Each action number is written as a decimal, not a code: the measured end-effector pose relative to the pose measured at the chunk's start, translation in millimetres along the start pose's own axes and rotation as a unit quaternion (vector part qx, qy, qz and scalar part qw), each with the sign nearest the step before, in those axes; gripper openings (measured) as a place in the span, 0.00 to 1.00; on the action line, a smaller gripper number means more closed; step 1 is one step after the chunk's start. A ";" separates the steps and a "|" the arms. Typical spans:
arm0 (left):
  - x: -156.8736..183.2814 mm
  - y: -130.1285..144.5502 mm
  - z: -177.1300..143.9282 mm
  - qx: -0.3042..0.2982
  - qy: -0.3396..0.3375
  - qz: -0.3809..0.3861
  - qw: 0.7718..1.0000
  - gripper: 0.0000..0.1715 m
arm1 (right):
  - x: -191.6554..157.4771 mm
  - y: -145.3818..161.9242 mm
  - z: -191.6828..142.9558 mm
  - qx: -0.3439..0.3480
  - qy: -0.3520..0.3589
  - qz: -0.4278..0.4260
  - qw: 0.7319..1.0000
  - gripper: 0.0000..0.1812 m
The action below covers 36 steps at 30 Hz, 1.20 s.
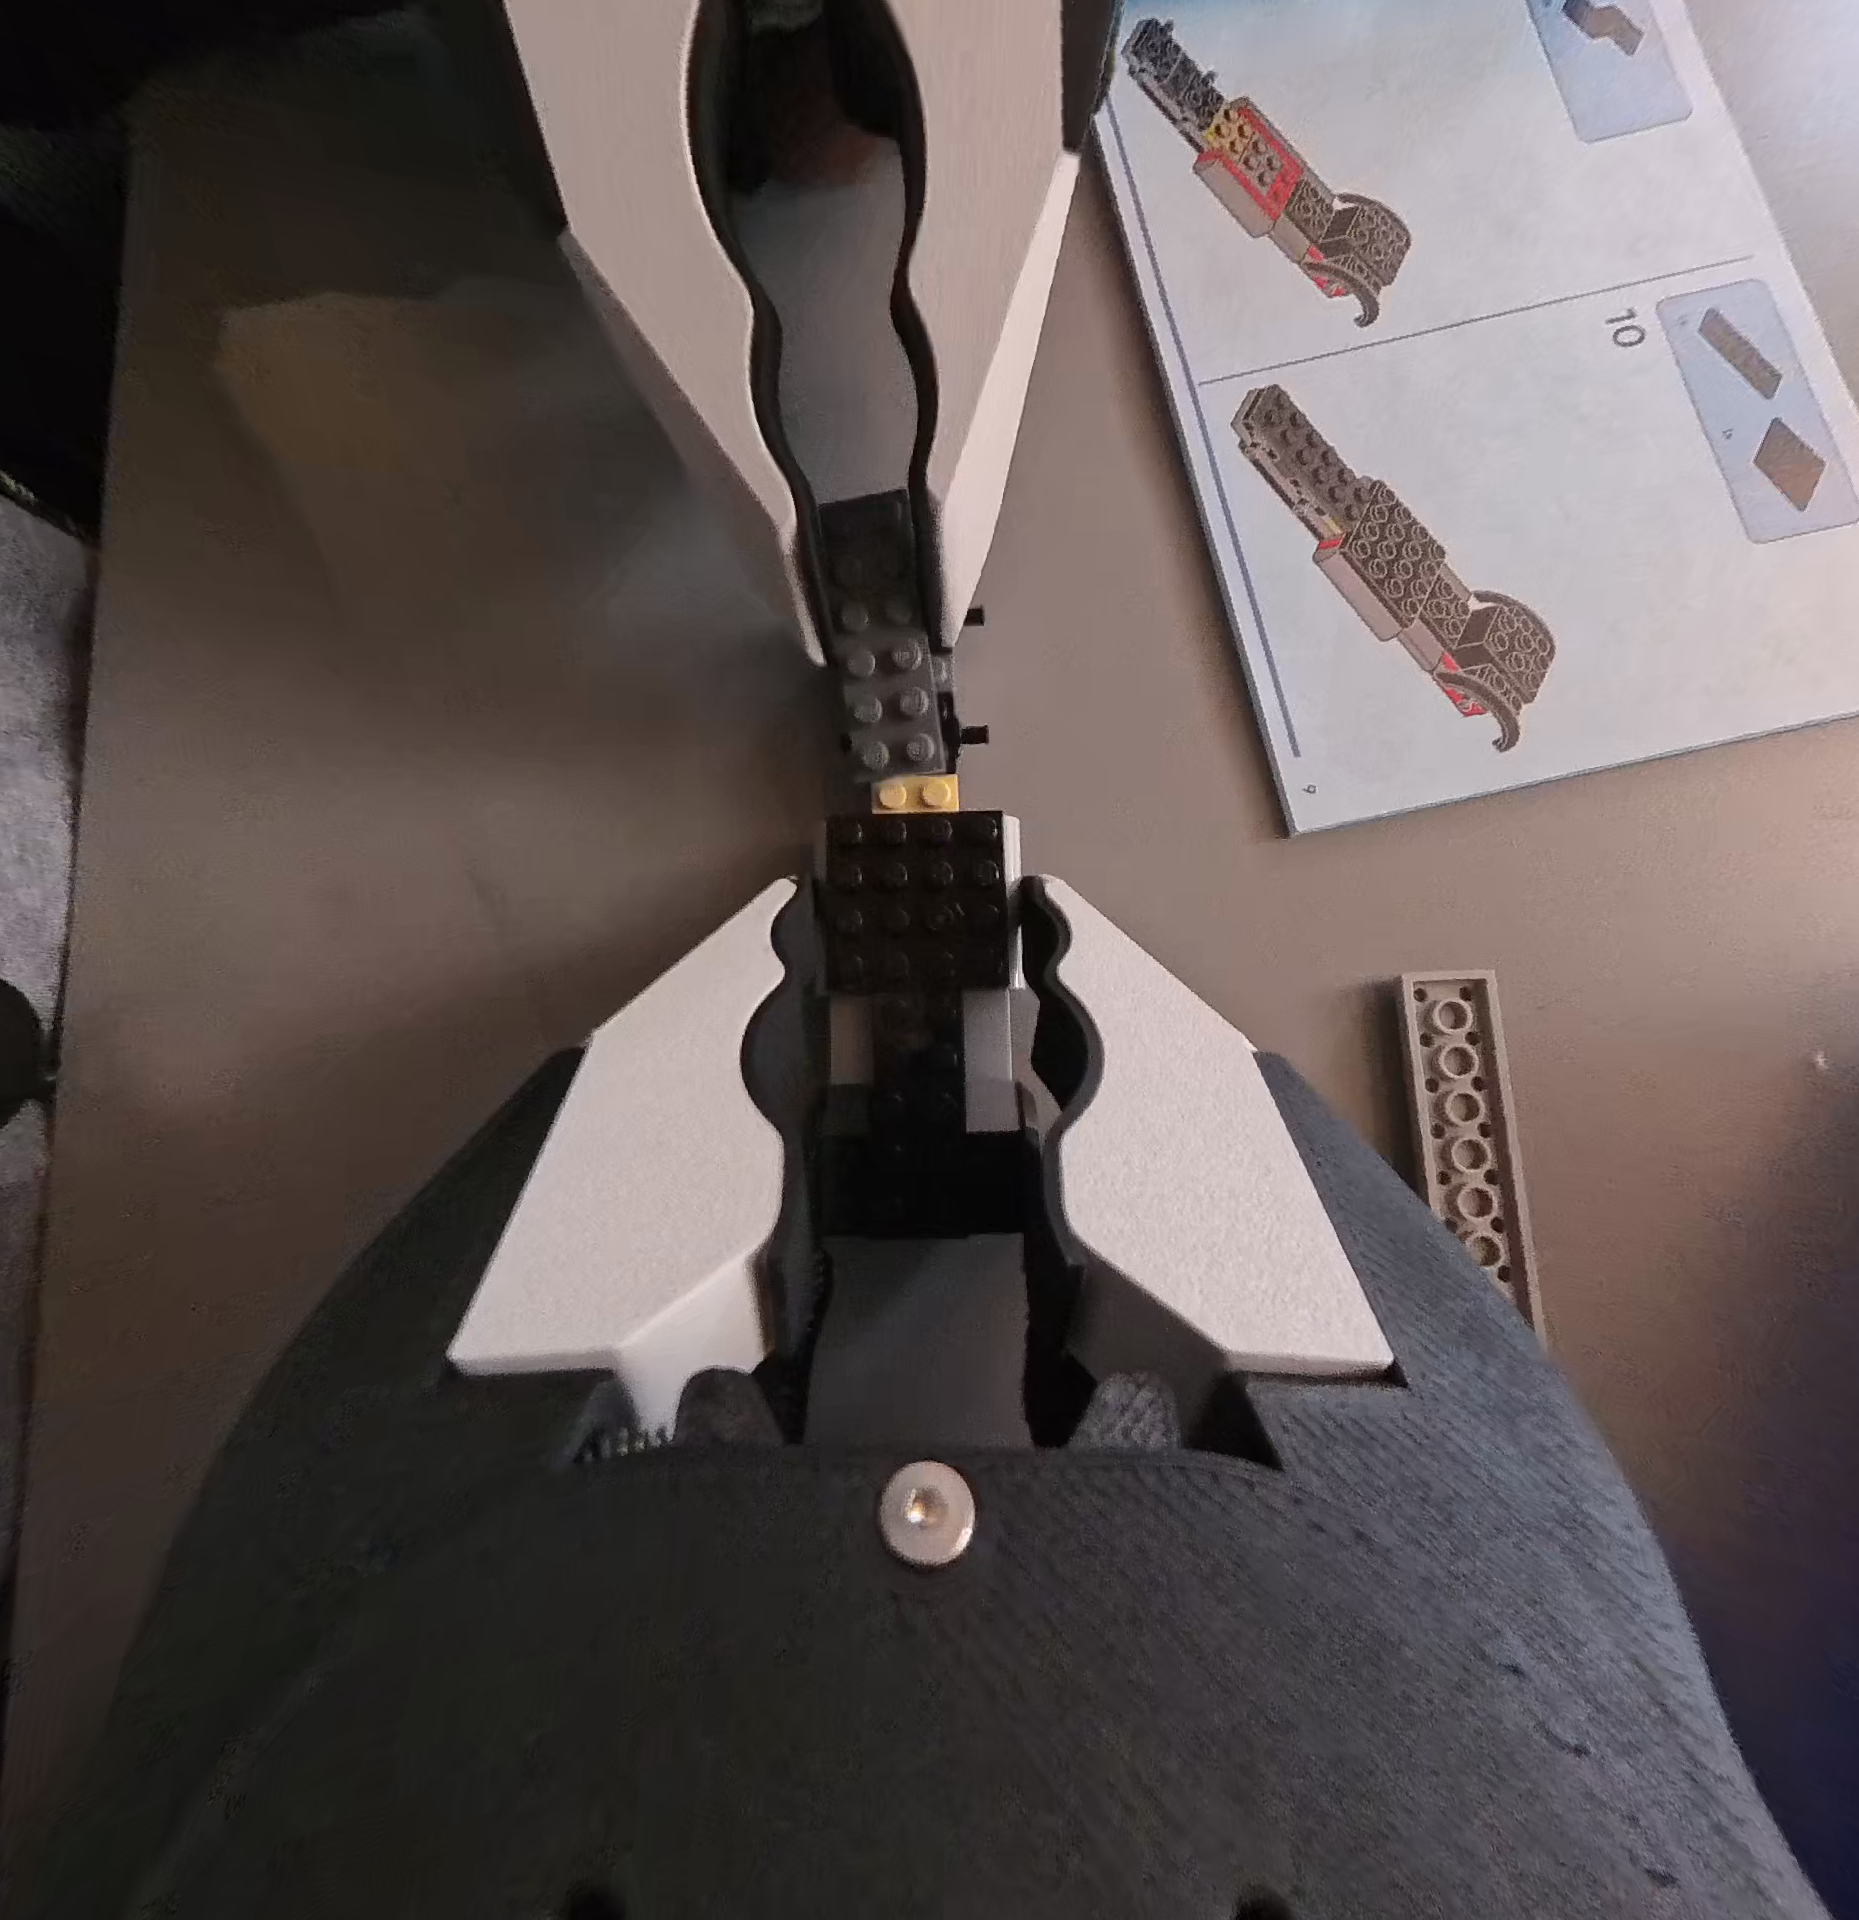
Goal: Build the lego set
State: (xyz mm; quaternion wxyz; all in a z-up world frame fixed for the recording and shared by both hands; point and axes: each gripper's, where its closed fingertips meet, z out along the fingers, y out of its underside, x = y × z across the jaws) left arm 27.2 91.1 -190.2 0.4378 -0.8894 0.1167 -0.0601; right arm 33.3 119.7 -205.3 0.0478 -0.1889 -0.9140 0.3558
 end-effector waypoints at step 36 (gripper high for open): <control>-3.3 -4.3 -35.6 0.150 0.039 -0.436 0.887 0.25 | -1.2 -12.9 -5.7 0.056 0.000 -0.028 0.998 0.24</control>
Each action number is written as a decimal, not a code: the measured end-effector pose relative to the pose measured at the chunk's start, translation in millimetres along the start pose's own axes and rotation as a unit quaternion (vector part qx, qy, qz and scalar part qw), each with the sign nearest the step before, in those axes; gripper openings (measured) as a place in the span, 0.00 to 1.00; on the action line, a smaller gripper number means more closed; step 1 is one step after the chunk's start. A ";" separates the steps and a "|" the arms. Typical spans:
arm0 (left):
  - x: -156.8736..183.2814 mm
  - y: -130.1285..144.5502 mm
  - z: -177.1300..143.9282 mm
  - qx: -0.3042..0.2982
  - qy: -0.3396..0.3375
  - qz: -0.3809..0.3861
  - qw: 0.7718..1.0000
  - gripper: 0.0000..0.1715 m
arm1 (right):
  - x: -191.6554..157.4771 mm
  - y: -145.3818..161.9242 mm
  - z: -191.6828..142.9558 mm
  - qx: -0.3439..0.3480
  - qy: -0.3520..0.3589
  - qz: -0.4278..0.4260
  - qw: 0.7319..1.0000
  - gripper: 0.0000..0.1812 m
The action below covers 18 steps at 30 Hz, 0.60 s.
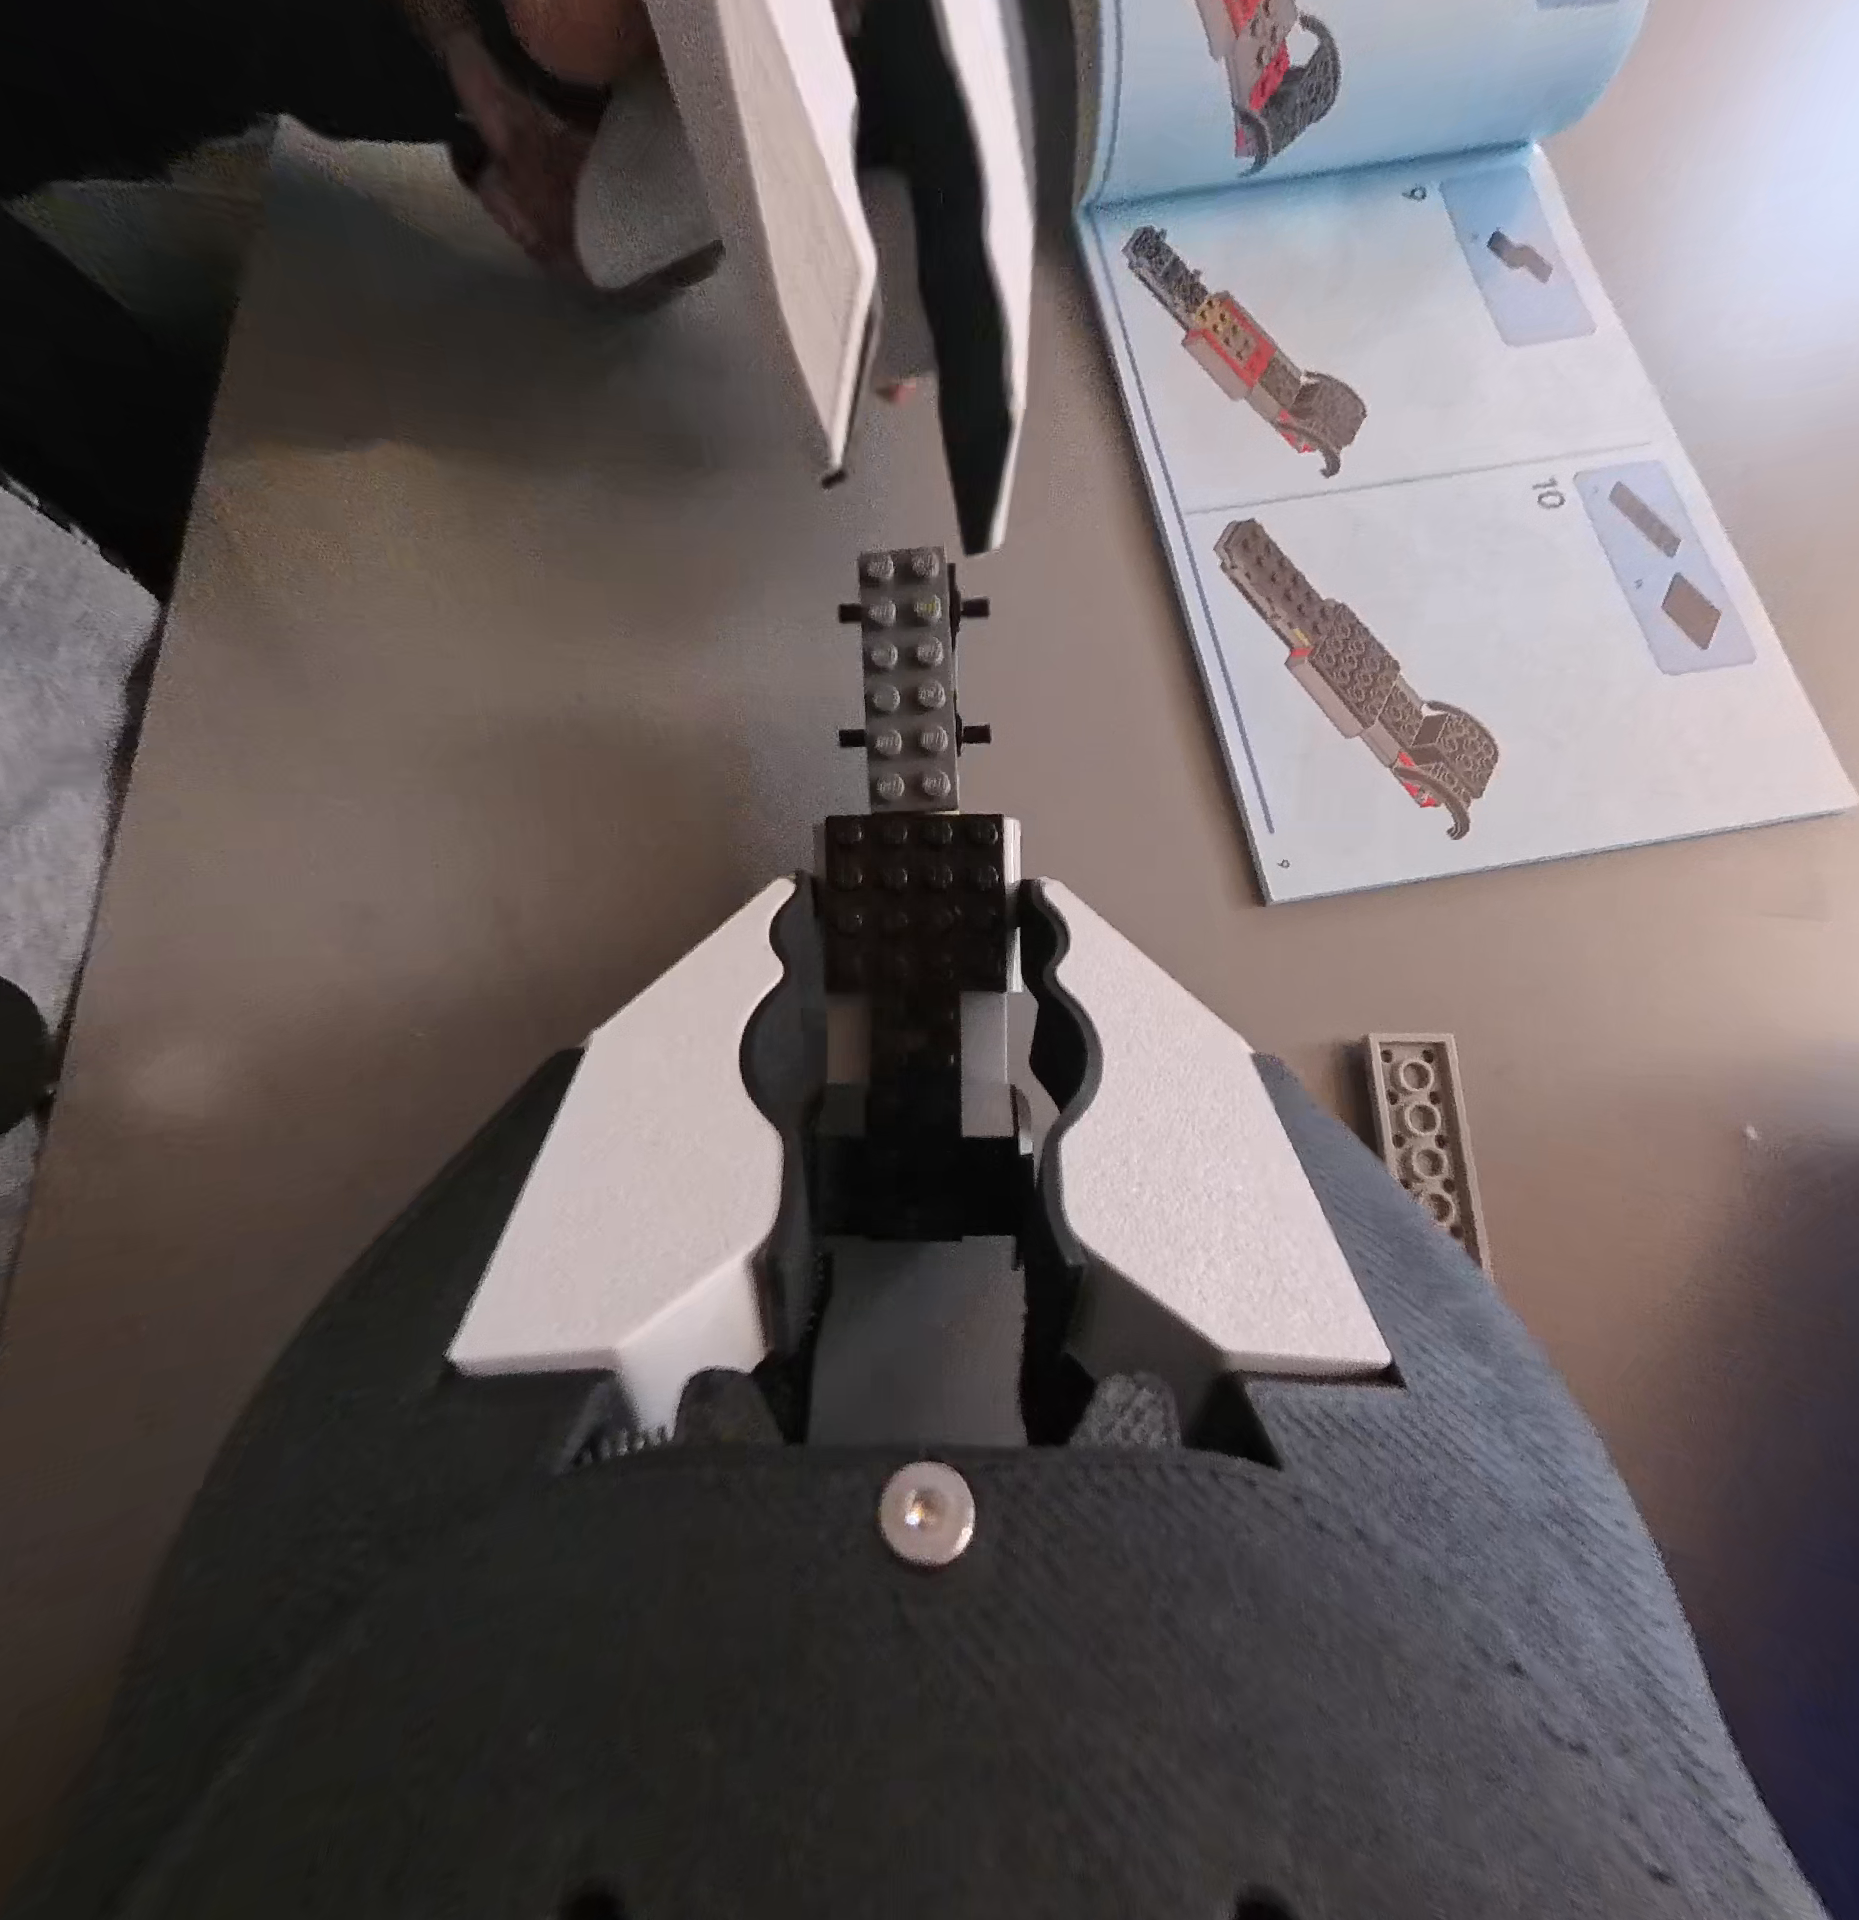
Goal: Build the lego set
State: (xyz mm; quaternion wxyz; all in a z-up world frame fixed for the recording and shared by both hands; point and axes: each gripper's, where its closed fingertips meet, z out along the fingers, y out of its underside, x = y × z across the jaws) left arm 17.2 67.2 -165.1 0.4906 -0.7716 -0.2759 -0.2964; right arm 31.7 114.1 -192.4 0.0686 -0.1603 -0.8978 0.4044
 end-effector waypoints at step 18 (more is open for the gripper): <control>5.7 11.8 28.5 -0.035 0.061 -0.173 0.982 0.13 | -1.3 -8.8 1.8 0.009 0.028 -0.047 0.998 0.24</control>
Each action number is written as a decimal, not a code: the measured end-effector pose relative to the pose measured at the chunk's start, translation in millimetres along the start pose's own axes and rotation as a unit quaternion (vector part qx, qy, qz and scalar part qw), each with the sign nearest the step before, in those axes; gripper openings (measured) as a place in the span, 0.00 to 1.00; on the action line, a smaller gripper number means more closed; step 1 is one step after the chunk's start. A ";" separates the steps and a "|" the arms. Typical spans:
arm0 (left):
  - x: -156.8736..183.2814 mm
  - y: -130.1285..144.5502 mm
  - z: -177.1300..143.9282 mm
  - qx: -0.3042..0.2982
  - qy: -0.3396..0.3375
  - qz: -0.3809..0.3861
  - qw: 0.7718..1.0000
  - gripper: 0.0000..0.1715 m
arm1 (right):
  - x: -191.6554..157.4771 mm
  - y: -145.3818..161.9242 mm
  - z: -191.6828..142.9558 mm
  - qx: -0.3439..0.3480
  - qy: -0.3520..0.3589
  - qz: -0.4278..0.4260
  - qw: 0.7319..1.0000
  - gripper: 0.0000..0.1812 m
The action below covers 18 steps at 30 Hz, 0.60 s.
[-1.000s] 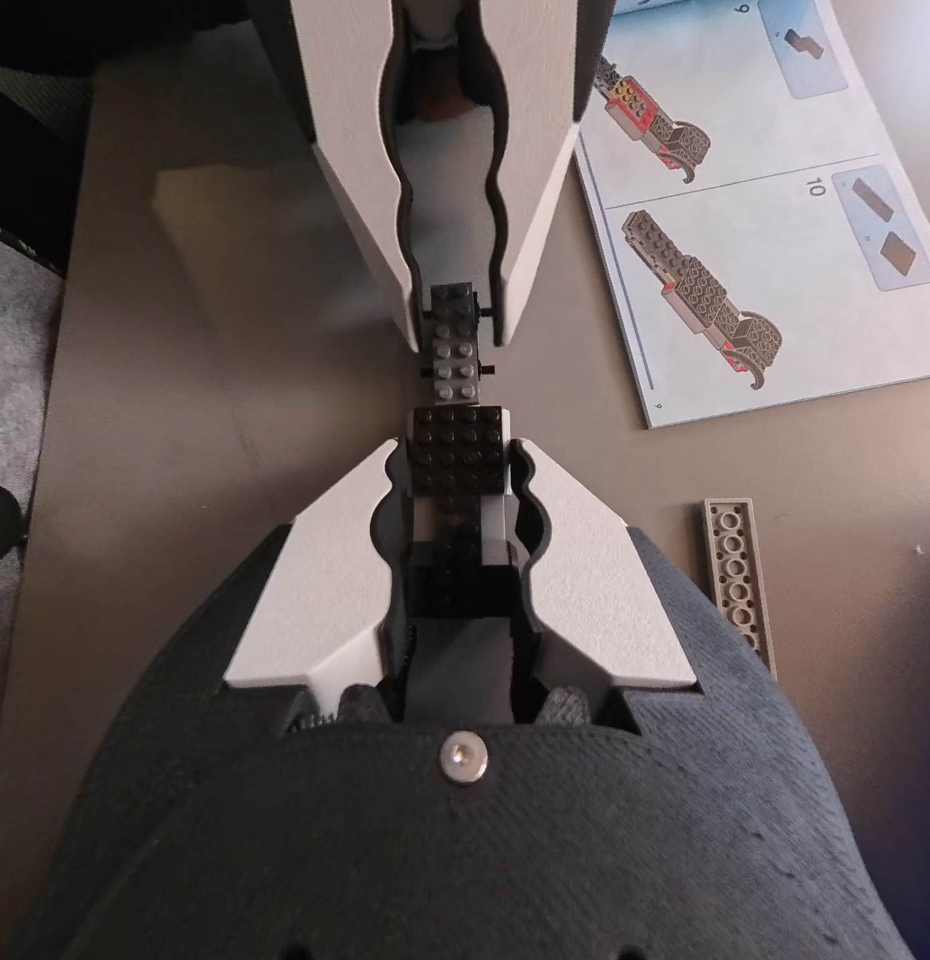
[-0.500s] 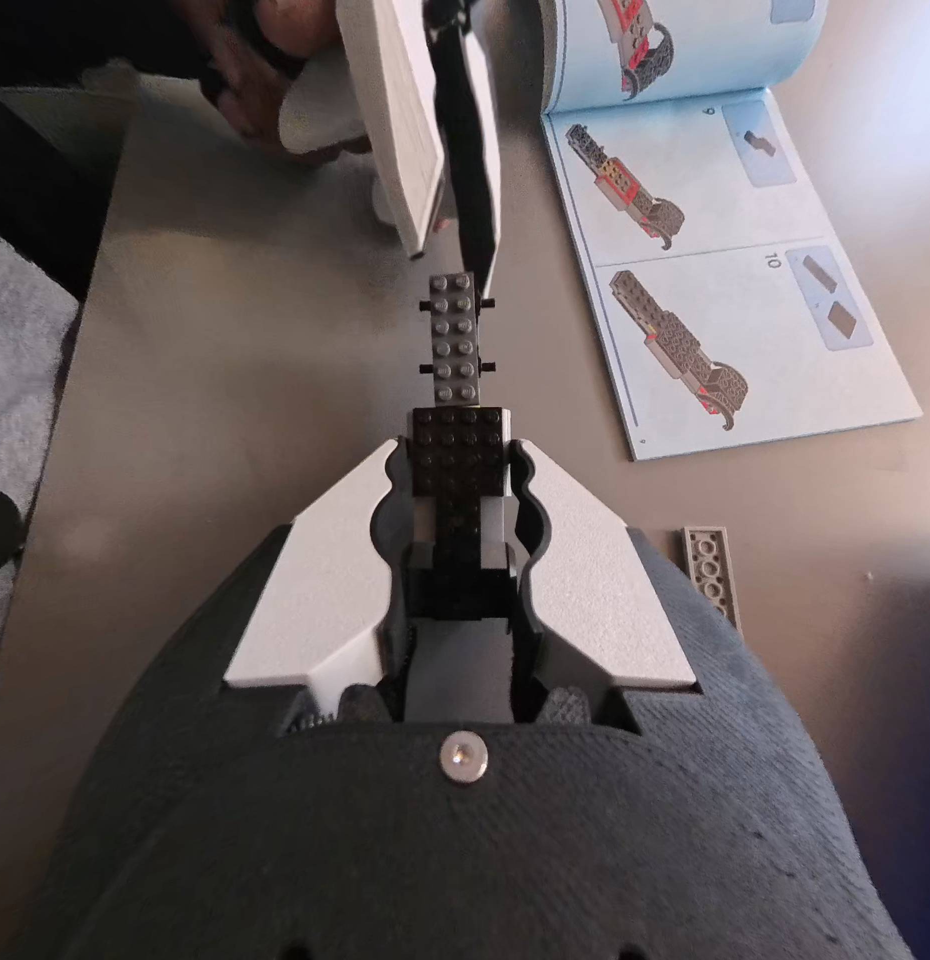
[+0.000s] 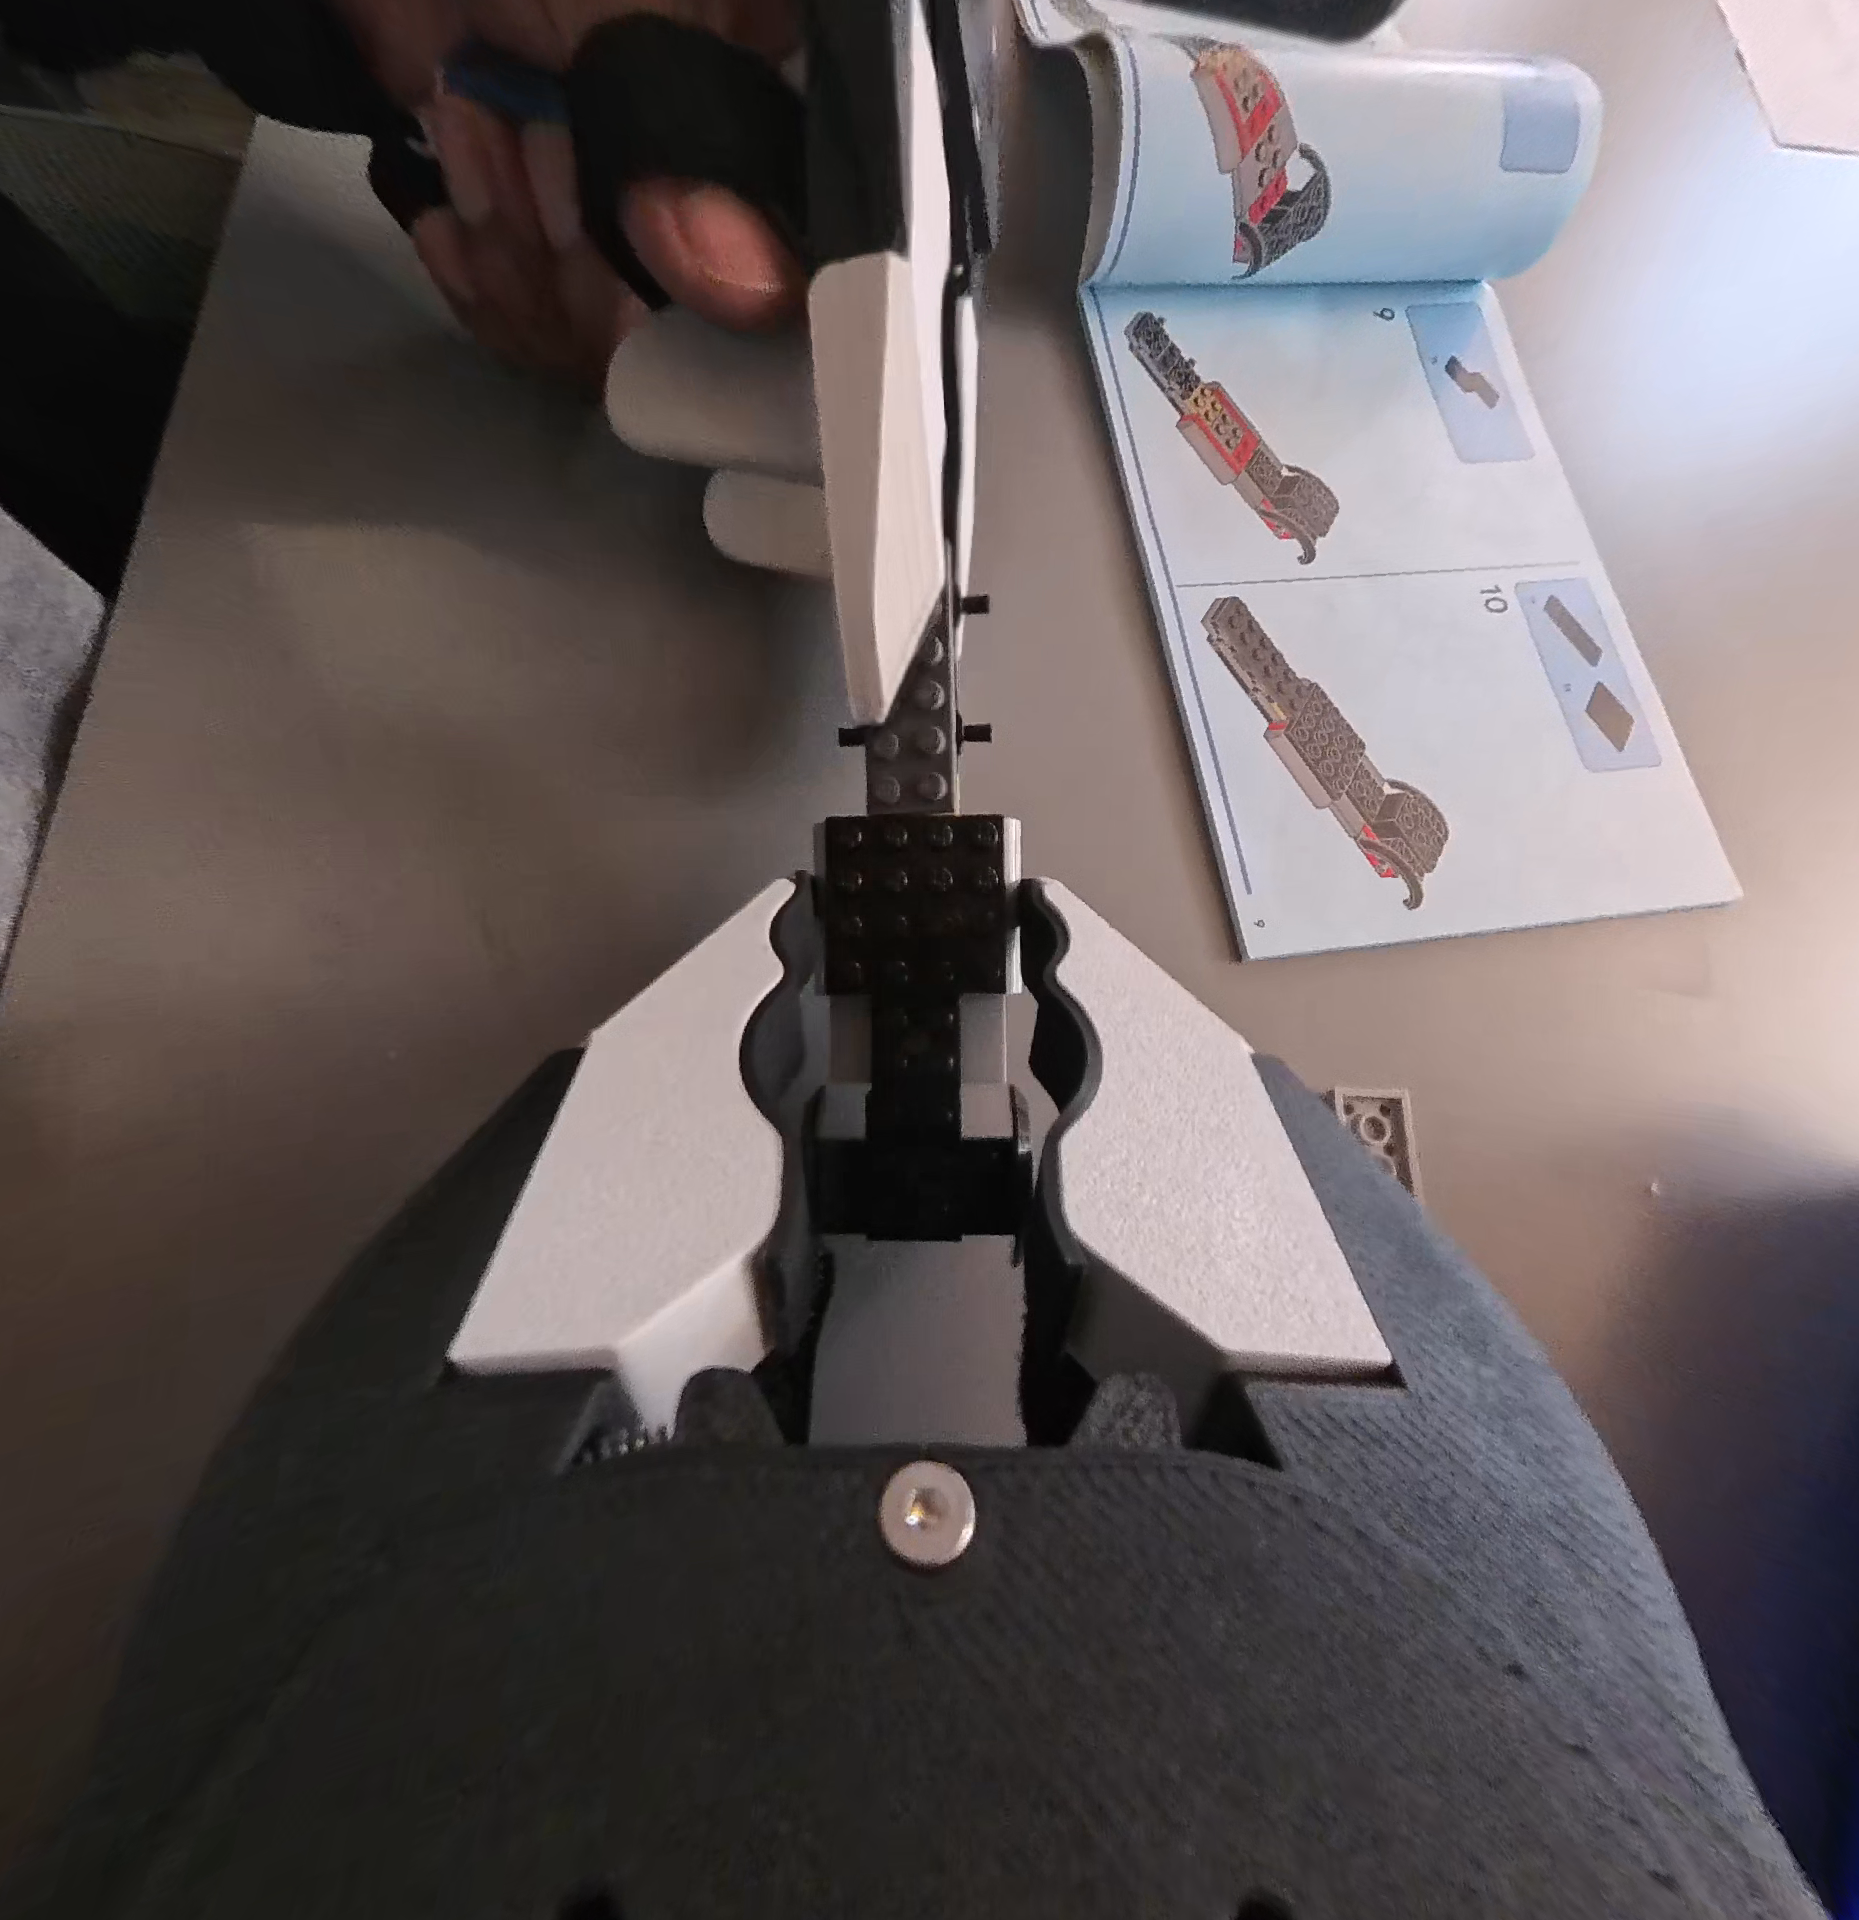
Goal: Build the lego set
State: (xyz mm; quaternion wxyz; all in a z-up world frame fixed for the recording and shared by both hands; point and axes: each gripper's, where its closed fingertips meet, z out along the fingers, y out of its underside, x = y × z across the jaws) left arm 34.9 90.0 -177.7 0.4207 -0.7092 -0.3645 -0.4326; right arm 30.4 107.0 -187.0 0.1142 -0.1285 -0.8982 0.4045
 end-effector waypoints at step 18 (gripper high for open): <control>5.7 -5.3 -6.6 0.042 -0.021 0.046 0.998 0.10 | 2.5 -12.5 3.2 0.034 0.054 -0.080 0.995 0.23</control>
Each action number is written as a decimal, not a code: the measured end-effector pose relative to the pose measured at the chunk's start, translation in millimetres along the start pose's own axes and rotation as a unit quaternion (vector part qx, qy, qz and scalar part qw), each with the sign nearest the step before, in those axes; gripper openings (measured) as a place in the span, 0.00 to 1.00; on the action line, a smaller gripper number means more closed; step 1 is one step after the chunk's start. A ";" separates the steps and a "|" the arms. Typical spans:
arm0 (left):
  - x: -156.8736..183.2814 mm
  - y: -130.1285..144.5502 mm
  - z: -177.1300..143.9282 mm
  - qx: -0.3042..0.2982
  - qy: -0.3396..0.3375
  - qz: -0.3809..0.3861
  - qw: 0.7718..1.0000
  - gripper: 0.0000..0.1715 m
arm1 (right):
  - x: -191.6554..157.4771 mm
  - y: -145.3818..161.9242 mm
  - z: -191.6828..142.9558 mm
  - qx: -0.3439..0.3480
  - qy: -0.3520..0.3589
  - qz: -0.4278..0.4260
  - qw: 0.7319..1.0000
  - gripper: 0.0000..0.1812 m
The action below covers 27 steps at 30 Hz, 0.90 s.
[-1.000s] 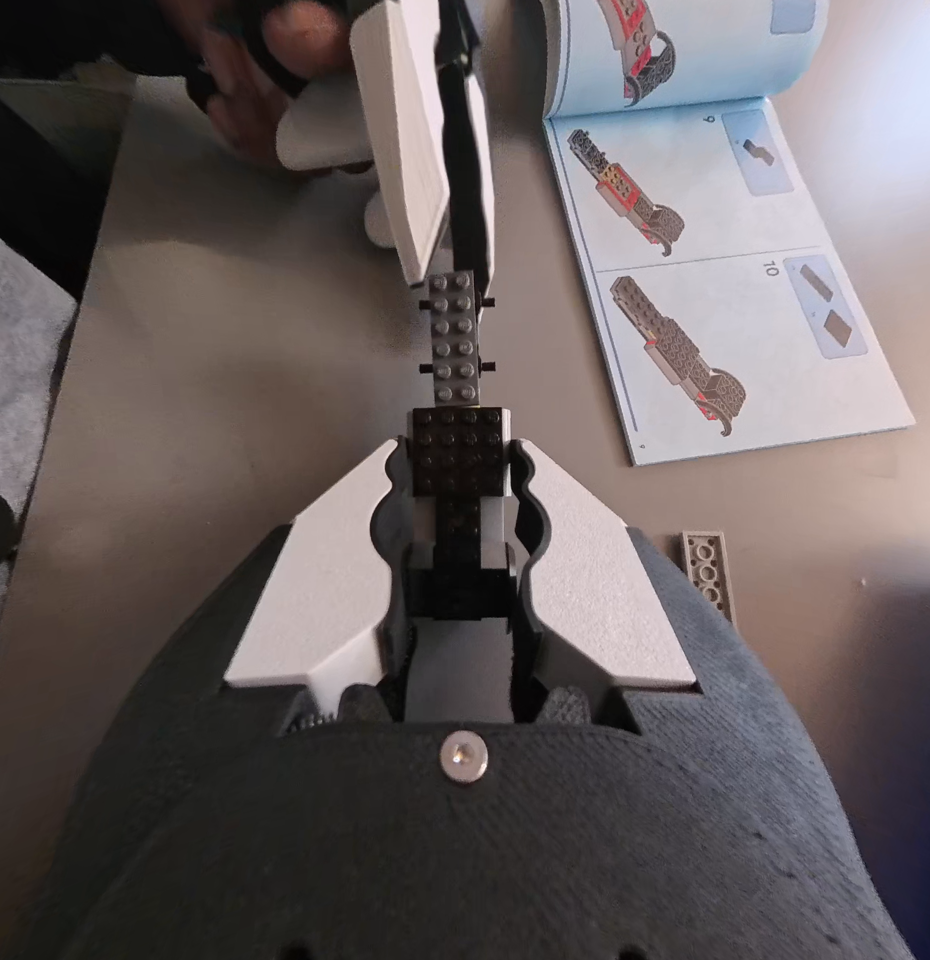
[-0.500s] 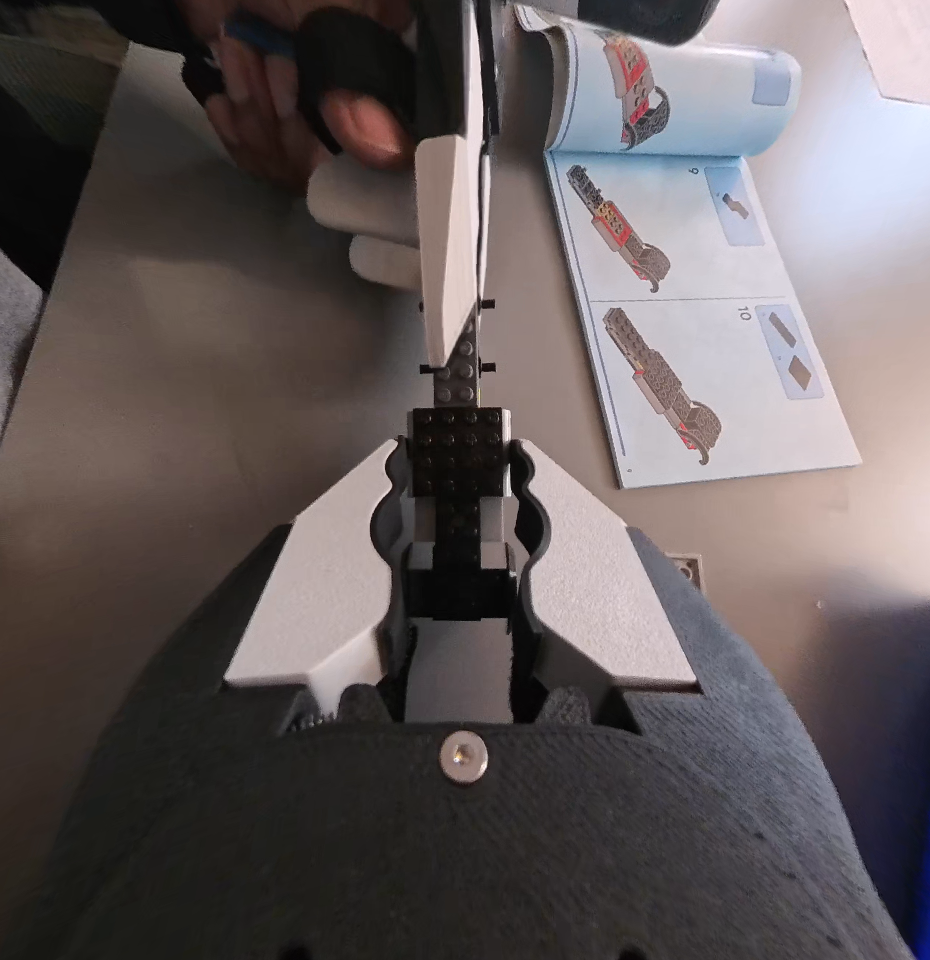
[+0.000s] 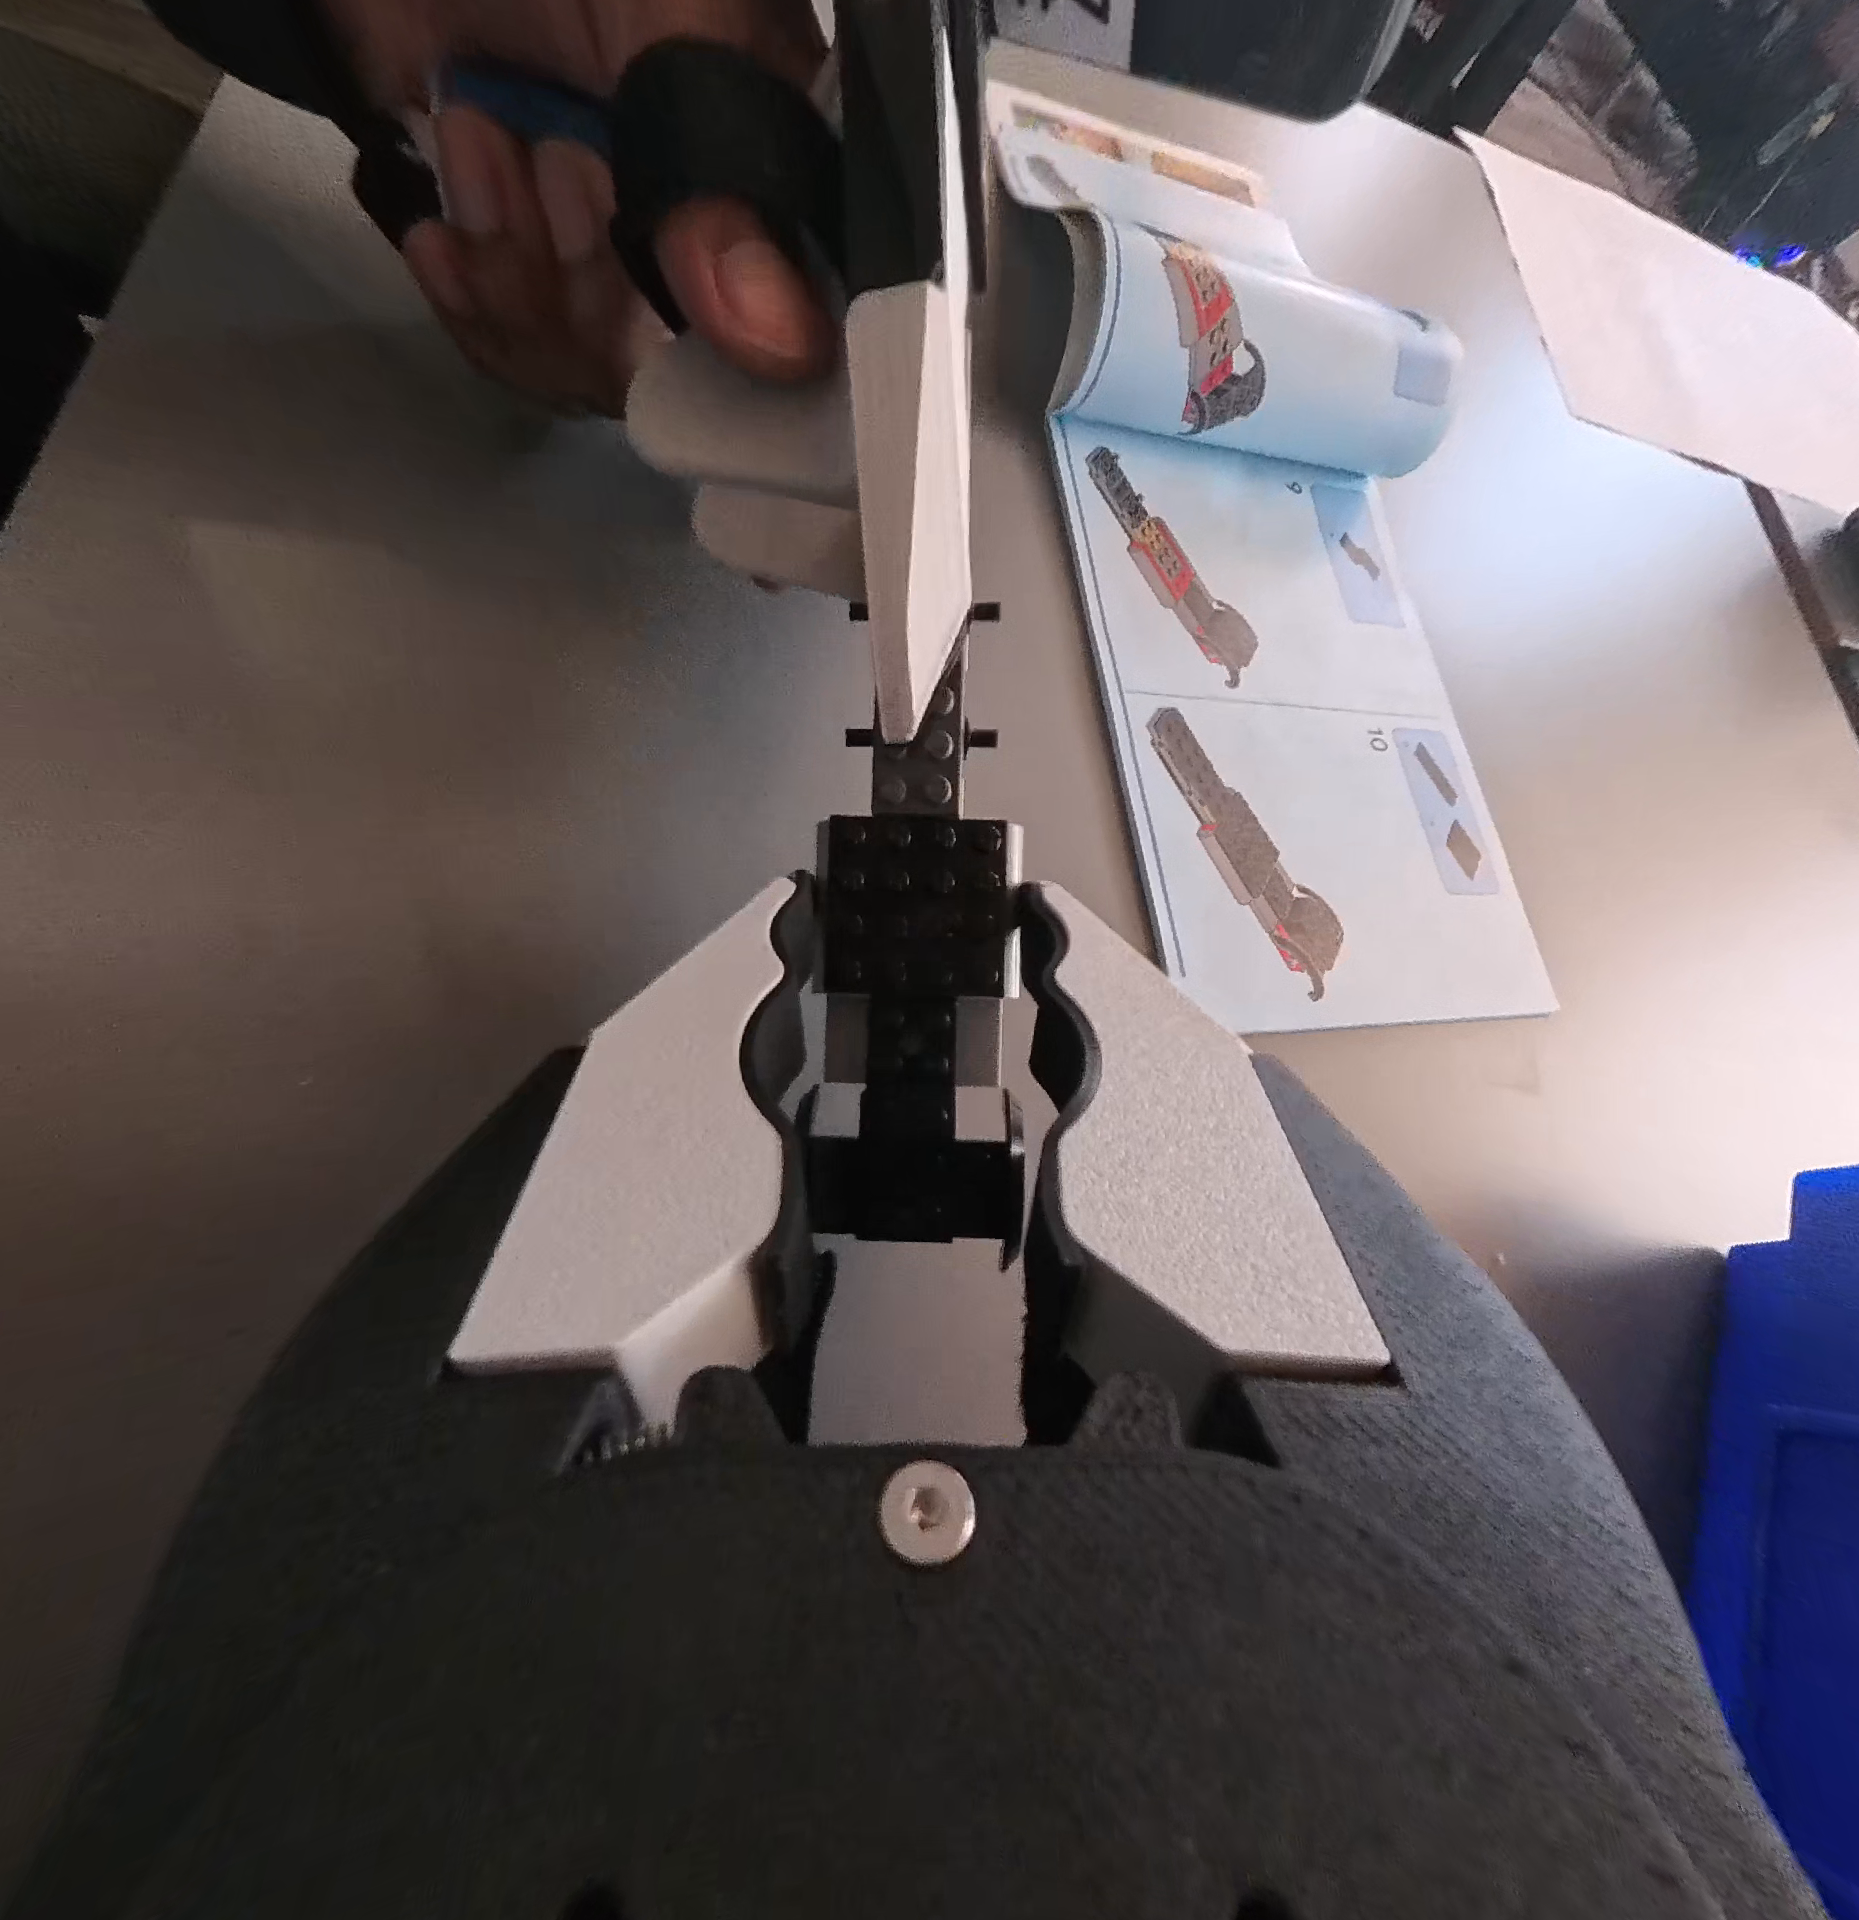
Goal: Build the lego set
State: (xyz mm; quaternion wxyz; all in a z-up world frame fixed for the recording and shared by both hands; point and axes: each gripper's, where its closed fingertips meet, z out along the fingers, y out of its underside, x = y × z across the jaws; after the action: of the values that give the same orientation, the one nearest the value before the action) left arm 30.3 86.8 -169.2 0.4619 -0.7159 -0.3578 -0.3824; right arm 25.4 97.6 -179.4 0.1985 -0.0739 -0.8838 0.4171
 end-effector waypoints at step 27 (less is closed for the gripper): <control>36.8 2.8 -16.9 0.001 -0.063 0.526 0.848 0.10 | -4.5 -57.5 -20.7 0.120 -0.103 0.044 0.986 0.17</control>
State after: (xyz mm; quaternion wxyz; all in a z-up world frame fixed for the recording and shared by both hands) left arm 45.7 76.0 -133.2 0.5712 -0.8189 0.0439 -0.0359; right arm 40.0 74.1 -124.7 0.0947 -0.0454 -0.8391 0.5337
